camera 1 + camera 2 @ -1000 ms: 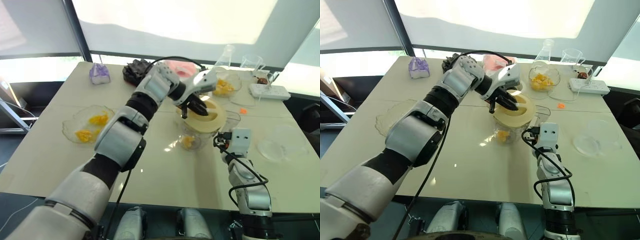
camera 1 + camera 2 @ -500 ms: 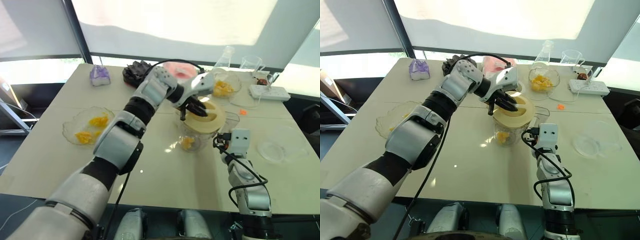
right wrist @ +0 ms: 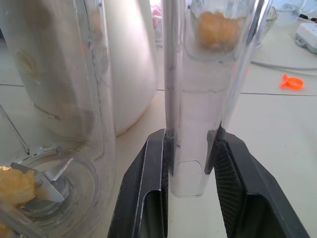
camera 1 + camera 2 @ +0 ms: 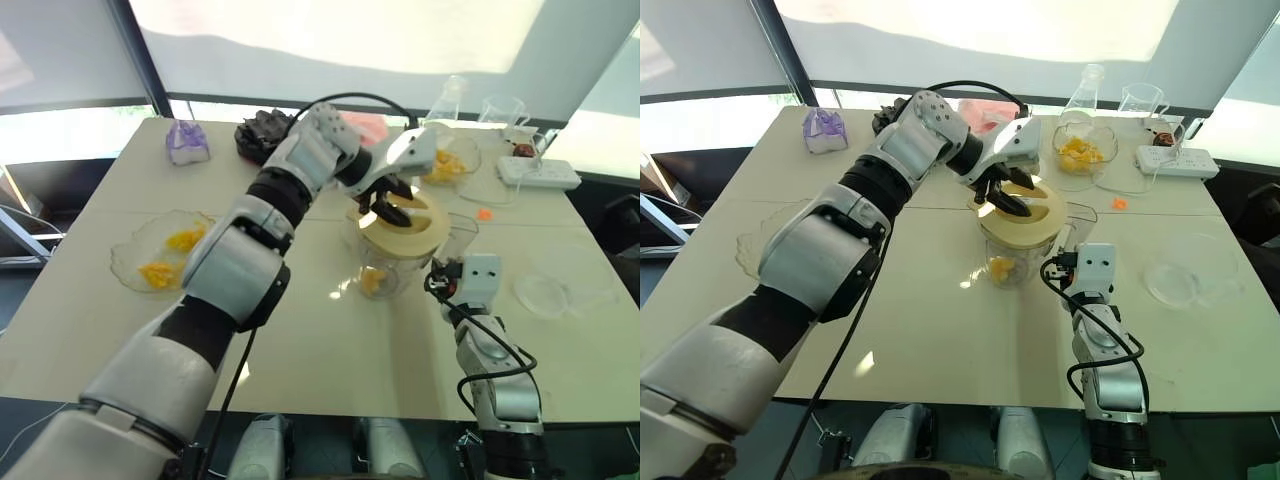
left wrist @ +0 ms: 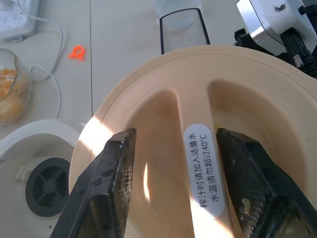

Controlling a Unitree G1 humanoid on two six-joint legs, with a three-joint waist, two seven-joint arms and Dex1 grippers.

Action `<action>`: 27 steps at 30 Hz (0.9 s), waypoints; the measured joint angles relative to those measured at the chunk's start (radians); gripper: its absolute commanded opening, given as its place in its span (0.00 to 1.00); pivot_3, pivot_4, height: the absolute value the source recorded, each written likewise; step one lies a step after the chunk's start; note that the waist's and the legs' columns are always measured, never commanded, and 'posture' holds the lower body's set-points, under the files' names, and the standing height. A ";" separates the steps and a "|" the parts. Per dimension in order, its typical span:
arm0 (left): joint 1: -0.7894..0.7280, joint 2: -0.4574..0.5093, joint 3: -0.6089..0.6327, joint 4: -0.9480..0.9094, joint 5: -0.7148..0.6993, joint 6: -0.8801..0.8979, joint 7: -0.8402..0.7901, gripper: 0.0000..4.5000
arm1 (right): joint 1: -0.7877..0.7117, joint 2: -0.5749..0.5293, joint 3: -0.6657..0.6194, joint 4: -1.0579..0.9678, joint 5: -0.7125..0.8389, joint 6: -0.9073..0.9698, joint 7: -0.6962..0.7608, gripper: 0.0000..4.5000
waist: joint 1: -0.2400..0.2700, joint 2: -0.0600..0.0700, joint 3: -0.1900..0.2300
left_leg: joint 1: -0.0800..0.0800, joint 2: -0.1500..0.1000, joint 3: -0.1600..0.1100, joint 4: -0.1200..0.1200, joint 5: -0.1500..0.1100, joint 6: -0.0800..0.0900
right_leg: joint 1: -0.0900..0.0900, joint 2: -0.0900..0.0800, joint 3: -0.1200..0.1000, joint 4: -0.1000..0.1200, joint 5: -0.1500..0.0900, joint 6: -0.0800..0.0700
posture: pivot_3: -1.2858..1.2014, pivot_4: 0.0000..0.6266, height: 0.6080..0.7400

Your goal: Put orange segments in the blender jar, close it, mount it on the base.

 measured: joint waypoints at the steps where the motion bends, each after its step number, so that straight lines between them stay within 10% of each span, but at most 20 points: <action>1: -0.016 -0.001 0.009 0.002 -0.011 0.001 -0.004 0.59 | 0.000 0.000 0.001 -0.002 0.000 -0.004 0.000 0.17 | -0.001 0.000 0.002 | -0.003 0.000 0.000 0.000 0.000 0.000 | -0.003 0.000 0.000 0.000 0.000 0.000 | 0.52 0.24 1.00; 16: -0.107 0.178 0.155 -0.175 -0.172 0.242 -0.036 0.59 | 0.005 -0.010 -0.008 -0.007 0.004 -0.016 0.018 0.17 | -0.008 0.003 0.010 | -0.002 -0.001 0.001 0.001 0.000 0.001 | -0.007 0.000 0.003 0.011 0.000 0.006 | 0.52 0.24 1.00; 27: 0.557 0.350 0.185 -0.828 -0.221 0.625 0.223 0.59 | 0.000 -0.039 -0.086 -0.075 0.082 0.089 0.024 0.17 | -0.002 0.006 0.015 | -0.008 -0.003 0.001 0.002 0.005 -0.008 | -0.013 -0.002 0.006 0.019 0.000 0.006 | 0.52 0.24 1.00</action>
